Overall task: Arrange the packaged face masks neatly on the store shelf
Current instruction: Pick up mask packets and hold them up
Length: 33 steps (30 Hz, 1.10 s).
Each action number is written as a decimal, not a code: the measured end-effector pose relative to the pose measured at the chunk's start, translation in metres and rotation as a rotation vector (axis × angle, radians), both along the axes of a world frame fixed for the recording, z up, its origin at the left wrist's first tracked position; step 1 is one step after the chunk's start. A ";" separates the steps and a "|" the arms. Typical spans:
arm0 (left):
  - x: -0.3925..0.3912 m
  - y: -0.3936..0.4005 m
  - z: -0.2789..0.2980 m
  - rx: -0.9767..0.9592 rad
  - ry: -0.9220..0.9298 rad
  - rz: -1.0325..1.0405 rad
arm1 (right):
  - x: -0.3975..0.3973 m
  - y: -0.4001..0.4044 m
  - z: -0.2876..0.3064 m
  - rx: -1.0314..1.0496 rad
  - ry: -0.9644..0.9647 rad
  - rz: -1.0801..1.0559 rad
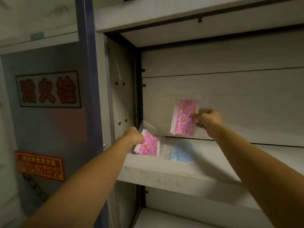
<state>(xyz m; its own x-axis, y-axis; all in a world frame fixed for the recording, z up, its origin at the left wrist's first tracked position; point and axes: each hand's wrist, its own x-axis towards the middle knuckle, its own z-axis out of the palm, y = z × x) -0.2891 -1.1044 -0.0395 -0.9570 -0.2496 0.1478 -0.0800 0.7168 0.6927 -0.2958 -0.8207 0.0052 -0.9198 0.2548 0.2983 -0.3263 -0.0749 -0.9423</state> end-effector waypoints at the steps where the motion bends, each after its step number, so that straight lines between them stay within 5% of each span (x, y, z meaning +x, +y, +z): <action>1: 0.001 0.000 0.000 -0.065 -0.019 -0.019 | 0.000 0.000 0.001 0.006 0.008 0.004; 14: -0.012 -0.012 -0.002 -0.569 -0.052 -0.086 | 0.004 -0.029 -0.002 0.028 -0.057 0.003; 27: -0.002 -0.032 0.027 -0.628 0.249 -0.198 | -0.006 -0.115 -0.035 0.135 -0.365 0.165; 33: -0.001 -0.040 0.023 -0.694 0.227 -0.205 | -0.008 -0.134 -0.037 0.679 -0.419 -0.025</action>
<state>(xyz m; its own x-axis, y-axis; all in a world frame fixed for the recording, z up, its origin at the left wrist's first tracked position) -0.2904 -1.1441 -0.0169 -0.9015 0.1523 0.4050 0.1927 0.9794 0.0607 -0.3040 -0.9545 -0.0319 -0.9862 0.1638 0.0260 0.0716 0.5619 -0.8241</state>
